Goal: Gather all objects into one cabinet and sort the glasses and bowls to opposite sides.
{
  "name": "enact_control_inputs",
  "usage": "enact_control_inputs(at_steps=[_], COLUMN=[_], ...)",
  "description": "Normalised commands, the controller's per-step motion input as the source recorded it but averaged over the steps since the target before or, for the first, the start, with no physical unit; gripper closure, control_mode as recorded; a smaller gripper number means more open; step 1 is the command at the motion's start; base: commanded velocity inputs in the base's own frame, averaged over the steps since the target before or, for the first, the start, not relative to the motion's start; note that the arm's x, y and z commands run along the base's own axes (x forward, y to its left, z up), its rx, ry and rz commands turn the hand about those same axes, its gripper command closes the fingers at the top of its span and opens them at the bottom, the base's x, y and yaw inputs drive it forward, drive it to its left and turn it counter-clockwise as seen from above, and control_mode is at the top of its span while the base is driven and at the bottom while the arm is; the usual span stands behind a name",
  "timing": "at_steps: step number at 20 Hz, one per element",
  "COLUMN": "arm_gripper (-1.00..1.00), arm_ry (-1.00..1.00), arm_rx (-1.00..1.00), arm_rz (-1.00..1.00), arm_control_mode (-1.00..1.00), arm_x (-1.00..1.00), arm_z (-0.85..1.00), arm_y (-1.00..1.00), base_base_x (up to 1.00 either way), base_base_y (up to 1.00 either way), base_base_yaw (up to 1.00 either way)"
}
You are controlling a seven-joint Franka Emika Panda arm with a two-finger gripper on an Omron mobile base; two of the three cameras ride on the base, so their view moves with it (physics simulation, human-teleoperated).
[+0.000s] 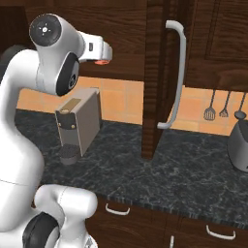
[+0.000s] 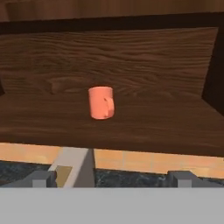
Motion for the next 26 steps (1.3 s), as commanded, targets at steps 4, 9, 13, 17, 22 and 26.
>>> enact_control_inputs(at_steps=[4,9,13,17,22,26], arm_gripper=[-1.00,-1.00,-1.00,-1.00,-1.00,-1.00], arm_ry=[0.00,0.03,0.00,0.02,0.00,0.00], arm_rx=[-0.11,-0.12,0.00,0.13,0.05,0.00], arm_rz=[0.07,0.08,0.01,0.00,0.00,0.00], arm_control_mode=[-1.00,-1.00,-1.00,-1.00,-1.00,-1.00], arm_x=[0.96,0.89,0.56,0.46,0.43,0.43], arm_z=[0.00,0.00,-0.06,-0.54,-0.25,0.01], arm_y=[0.04,0.16,0.02,0.00,0.00,0.00], base_base_x=[0.00,0.00,0.00,0.00,0.00,0.00], base_base_y=[0.00,0.00,0.00,0.00,0.00,0.00], base_base_yaw=[0.00,0.00,0.00,0.00,0.00,0.00])
